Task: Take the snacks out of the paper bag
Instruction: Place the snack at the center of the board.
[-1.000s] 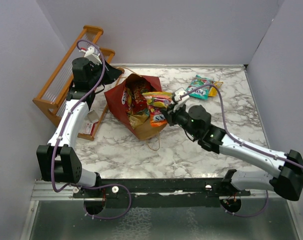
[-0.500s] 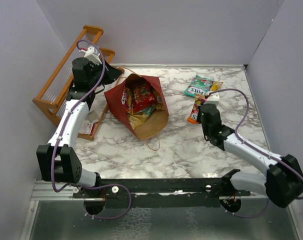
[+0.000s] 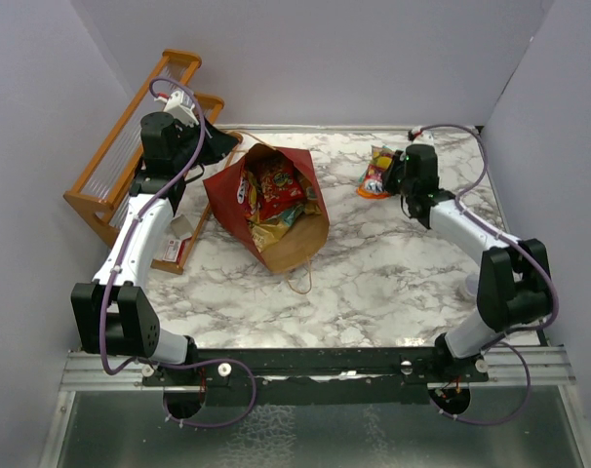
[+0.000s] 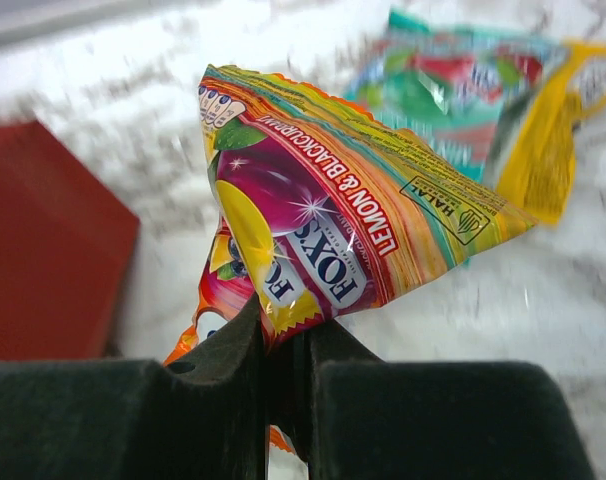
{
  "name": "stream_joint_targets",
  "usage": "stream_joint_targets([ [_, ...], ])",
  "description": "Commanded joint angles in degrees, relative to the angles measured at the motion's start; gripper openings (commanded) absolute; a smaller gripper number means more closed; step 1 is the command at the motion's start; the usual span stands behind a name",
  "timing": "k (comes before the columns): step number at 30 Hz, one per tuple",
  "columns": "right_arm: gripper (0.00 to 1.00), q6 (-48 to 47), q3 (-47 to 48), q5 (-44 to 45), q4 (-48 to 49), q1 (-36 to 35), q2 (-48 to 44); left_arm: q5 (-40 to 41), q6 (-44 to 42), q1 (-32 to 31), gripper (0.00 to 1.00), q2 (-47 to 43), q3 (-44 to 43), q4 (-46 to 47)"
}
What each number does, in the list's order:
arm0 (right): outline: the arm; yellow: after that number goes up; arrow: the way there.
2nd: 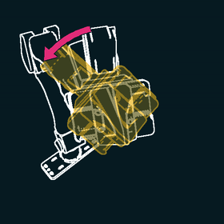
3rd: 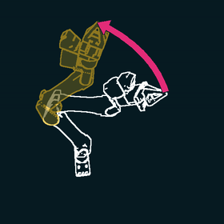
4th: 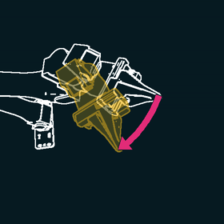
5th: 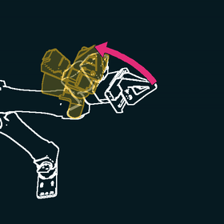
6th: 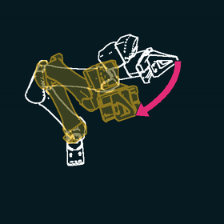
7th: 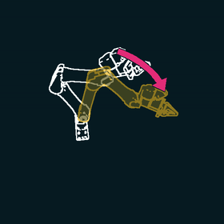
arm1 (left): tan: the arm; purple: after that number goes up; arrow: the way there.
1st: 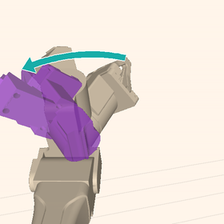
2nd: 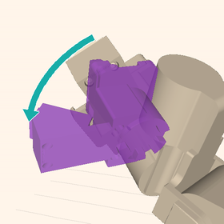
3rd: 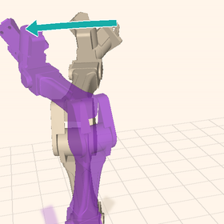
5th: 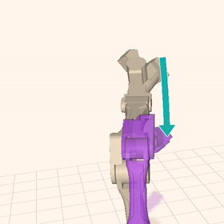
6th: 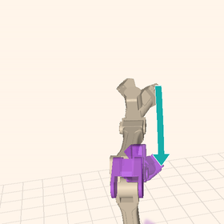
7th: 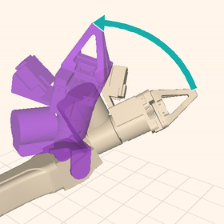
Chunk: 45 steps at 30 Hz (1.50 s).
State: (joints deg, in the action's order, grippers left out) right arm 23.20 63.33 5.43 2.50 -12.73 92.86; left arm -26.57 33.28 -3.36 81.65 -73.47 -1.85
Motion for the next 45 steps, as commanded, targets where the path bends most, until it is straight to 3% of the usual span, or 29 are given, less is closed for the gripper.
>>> stream_joint_targets([
  [1, 0.02, 6.17, 12.27, -12.12, 3.88, 5.51, 10.43, 0.23, -0.76, 0.63, 0.00, 0.09, 0.04, 0.66],
  [7, 0.06, 9.79, 25.46, -16.83, 1.23, 11.18, 23.96, 0.49, -0.97, 0.63, 0.00, 0.13, 0.00, 0.50],
  [13, 0.11, 9.05, 29.32, -19.50, -1.02, 14.03, 32.89, 0.27, -0.94, 0.63, 0.00, 0.45, -0.09, 0.44],
  [20, 0.22, 9.80, 22.06, -20.44, 2.60, 14.67, 32.86, 0.17, -0.92, 0.63, 0.00, 0.75, -0.14, 0.30],
  [30, 0.53, 6.12, 23.22, -20.06, -2.08, 14.67, 22.12, 0.05, -0.82, 0.63, 0.00, 0.42, -0.09, 0.39],
  [34, 0.63, 5.64, 14.41, -20.13, -0.90, 14.67, 14.03, -0.02, -0.68, 0.63, 0.00, 0.27, -0.01, 0.52],
  [41, 0.64, 7.64, -13.56, -25.88, 10.93, 14.32, -2.00, -0.38, -0.24, 0.63, 0.00, 0.11, 0.02, 0.80],
  [45, 0.64, 5.71, -23.86, -29.23, 15.44, 10.84, -9.52, -0.60, -0.14, 0.63, 0.00, 0.08, 0.08, 1.04],
])
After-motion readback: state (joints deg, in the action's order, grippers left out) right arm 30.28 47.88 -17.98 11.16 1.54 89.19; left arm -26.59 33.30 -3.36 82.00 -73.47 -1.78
